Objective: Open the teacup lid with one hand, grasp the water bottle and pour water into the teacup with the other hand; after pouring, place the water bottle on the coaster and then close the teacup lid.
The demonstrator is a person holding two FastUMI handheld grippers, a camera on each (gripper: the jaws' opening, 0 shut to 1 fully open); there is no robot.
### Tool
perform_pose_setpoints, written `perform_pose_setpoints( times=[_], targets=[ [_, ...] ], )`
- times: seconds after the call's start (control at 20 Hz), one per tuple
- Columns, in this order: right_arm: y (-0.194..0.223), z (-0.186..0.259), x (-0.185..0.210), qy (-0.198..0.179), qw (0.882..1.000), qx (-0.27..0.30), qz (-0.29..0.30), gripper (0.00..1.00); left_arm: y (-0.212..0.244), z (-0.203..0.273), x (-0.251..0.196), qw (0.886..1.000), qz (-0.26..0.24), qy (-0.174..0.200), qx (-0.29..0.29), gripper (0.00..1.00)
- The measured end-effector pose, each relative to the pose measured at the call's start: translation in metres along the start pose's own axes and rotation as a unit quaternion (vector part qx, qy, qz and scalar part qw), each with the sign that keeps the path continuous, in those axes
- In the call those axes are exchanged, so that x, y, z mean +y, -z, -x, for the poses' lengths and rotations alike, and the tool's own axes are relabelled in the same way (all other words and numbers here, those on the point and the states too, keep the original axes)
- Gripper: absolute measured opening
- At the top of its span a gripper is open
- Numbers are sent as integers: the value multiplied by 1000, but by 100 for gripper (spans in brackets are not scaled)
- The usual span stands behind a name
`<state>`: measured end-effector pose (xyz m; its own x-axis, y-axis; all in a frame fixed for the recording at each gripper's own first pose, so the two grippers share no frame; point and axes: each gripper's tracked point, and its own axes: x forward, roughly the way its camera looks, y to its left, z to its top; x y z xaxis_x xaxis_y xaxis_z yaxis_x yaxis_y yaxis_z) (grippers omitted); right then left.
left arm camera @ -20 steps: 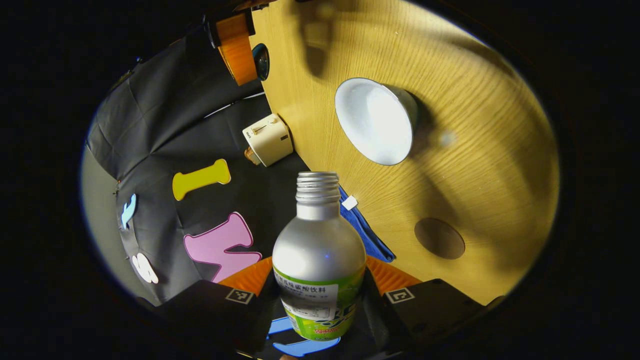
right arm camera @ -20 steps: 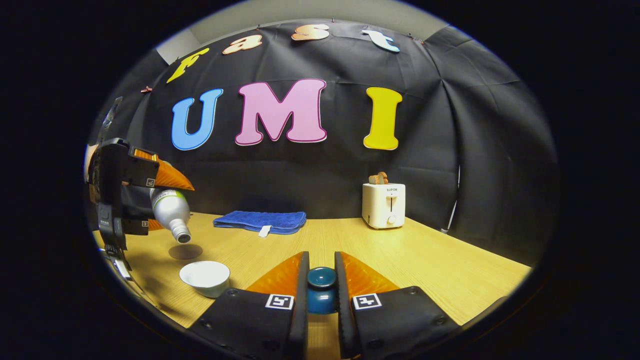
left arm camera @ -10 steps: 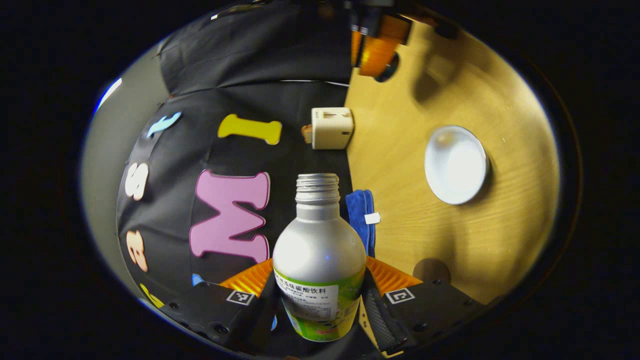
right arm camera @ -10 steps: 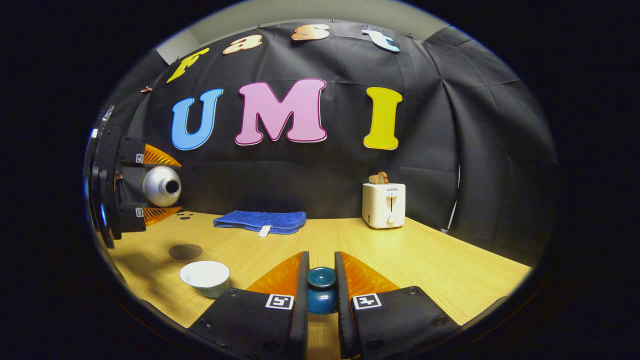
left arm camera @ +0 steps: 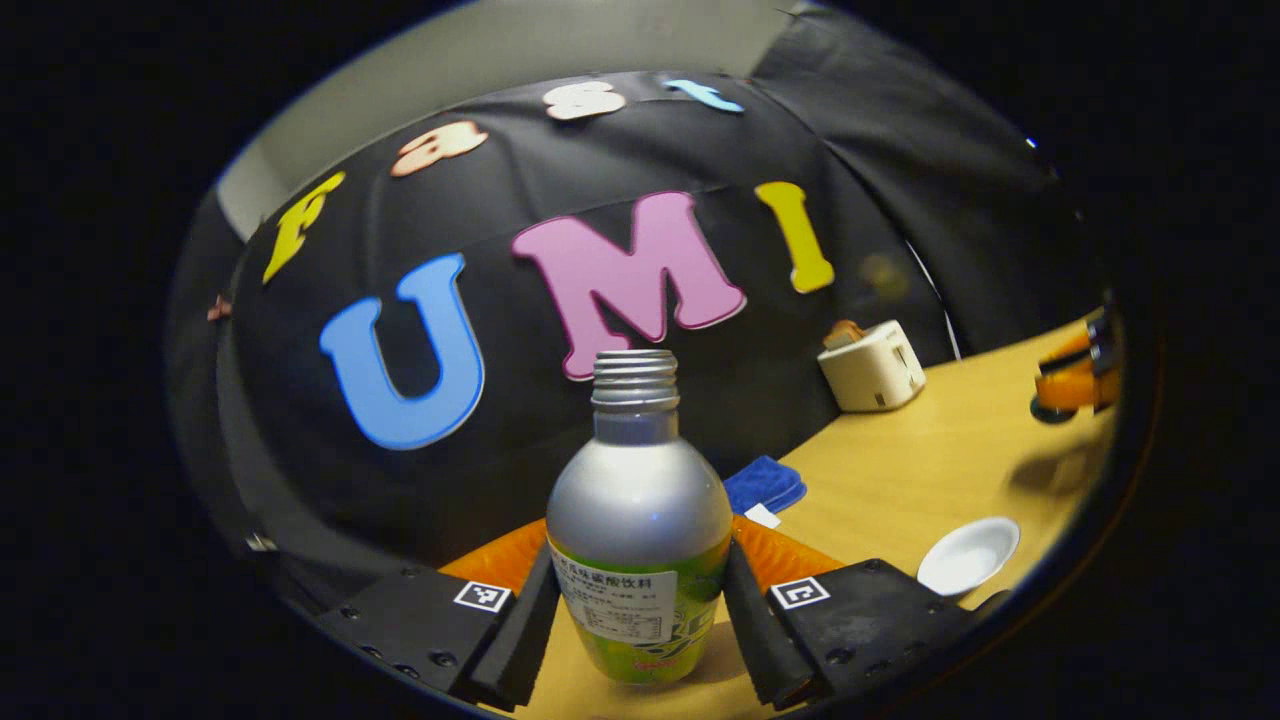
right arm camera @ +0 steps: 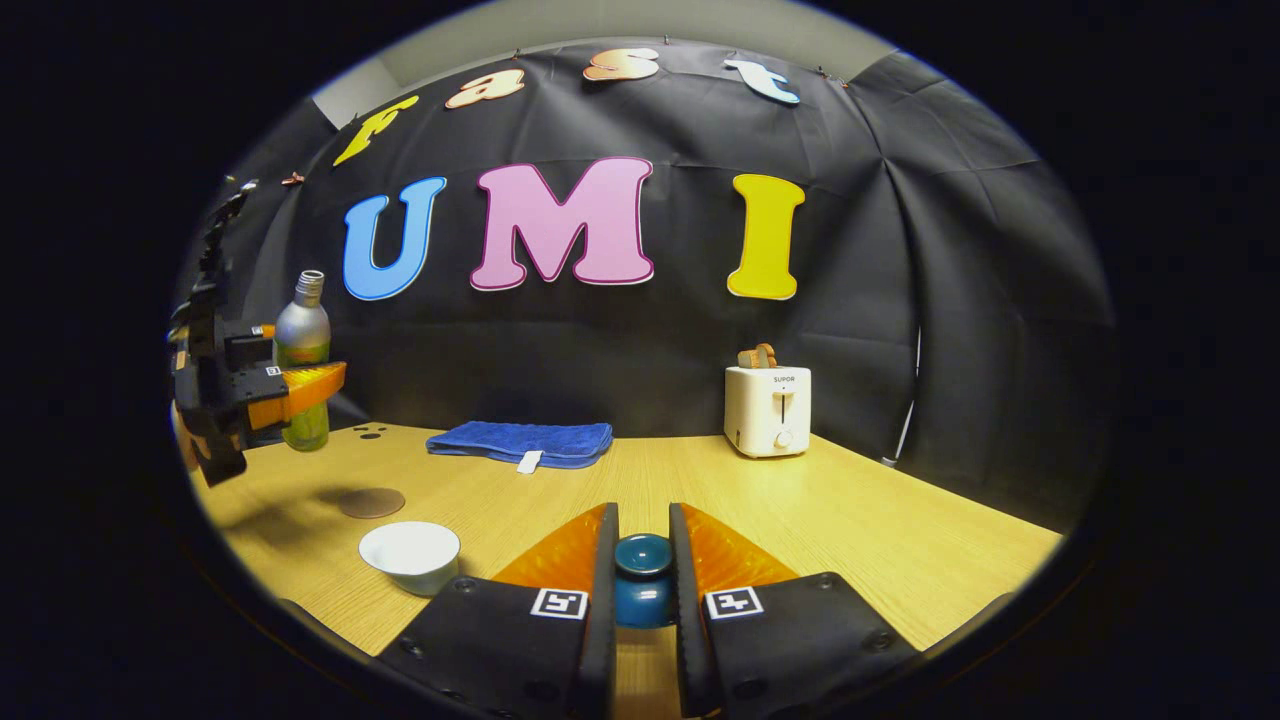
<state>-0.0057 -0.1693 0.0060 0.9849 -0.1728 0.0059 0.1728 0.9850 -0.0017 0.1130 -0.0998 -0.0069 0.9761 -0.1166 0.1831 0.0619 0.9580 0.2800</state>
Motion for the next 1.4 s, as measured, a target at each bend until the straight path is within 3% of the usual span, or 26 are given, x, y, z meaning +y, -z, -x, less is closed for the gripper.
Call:
perform_pose_setpoints(
  times=[0.25,0.4,0.65,1.1,1.15,1.2,1.4],
  targets=[
    [-1,0,0,-1,1000,-1,0,28,23,-13,-21,986,164,23,22,79],
    [0,0,0,-1,1000,-1,0,28,40,-19,-26,975,218,20,51,80],
    [0,0,0,-1,1000,-1,0,28,59,-23,-31,974,209,33,82,81],
    [0,0,0,-1,1000,-1,0,28,59,-20,-26,981,176,32,81,84],
    [0,0,0,-1,1000,-1,0,28,56,-17,-26,981,172,30,80,85],
    [0,0,0,-1,1000,-1,0,28,52,-9,-26,982,170,31,77,98],
    [0,0,0,0,1000,0,-1,28,59,24,-15,983,154,19,102,97]
  ],
)
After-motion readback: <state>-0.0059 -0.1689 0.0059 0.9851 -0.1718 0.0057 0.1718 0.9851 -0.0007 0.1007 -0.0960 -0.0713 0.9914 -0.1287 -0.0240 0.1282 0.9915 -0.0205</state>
